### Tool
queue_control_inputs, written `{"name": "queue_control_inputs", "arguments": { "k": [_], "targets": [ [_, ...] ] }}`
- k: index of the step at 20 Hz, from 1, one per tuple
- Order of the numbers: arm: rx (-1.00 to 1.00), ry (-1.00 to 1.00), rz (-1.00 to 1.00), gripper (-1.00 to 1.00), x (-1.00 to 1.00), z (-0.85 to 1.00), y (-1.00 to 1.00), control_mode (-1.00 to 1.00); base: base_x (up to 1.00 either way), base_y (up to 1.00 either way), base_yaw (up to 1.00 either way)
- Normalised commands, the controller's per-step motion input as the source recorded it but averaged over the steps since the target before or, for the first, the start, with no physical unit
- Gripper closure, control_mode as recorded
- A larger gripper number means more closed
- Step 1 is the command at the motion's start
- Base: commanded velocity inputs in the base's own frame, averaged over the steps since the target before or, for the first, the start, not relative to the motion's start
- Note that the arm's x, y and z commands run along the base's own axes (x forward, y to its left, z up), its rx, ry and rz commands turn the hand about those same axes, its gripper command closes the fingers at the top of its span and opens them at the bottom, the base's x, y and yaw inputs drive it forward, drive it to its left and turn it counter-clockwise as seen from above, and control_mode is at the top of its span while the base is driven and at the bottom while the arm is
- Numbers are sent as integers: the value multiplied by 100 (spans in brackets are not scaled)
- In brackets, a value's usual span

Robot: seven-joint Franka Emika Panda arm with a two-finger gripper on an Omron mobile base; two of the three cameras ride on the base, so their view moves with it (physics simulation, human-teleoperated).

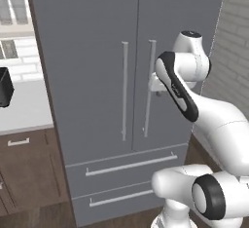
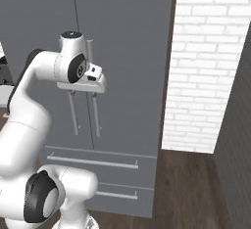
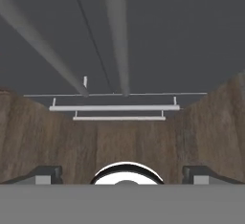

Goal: Take the strawberry from the fridge and place it on top of the pancake, located on the dining counter.

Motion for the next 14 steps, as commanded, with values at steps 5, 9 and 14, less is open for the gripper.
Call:
{"name": "queue_control_inputs", "arguments": {
  "k": [5,9,14],
  "targets": [
    [0,0,0,-100,0,0,0,100,-2,45,-3],
    [0,0,0,-100,0,0,0,100,-2,22,0],
    [0,0,0,-100,0,0,0,100,-29,0,4]
  ]
}}
